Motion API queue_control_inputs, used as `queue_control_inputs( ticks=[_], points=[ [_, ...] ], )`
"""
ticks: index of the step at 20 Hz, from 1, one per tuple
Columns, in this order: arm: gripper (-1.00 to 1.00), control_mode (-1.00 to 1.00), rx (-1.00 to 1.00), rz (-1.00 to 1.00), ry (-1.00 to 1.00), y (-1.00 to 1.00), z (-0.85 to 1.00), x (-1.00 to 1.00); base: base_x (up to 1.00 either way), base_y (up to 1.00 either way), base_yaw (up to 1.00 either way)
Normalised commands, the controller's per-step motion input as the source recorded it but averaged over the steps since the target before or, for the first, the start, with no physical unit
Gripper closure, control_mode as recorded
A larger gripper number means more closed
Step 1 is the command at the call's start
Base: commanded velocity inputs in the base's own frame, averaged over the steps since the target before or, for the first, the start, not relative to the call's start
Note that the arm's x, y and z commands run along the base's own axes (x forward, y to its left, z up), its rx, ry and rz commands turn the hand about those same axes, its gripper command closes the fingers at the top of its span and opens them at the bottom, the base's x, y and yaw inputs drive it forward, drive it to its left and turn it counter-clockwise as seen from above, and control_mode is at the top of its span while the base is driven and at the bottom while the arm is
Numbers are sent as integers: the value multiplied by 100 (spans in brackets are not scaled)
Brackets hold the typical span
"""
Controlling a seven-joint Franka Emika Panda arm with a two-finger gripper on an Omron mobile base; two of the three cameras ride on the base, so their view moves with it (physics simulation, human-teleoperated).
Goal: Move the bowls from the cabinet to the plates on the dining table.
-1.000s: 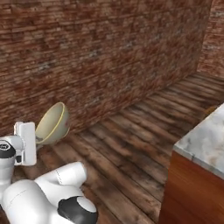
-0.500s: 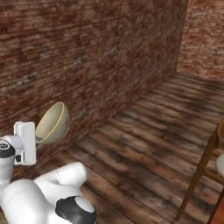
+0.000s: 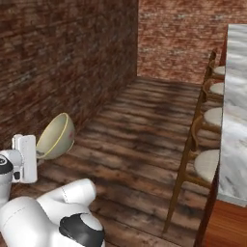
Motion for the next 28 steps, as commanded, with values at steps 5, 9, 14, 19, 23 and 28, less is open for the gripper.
queue_control_inputs(
  ticks=[5,9,14,19,23,28],
  points=[
    [100,100,0,0,0,0,0,0,62,37,-48],
    [100,100,0,0,0,0,0,0,81,71,-39],
    [100,100,0,0,0,0,0,0,85,83,-37],
    [100,100,0,0,0,0,0,0,83,80,-37],
    [100,100,0,0,0,0,0,0,87,81,-37],
    [100,100,0,0,0,0,0,0,87,79,-36]
  ],
)
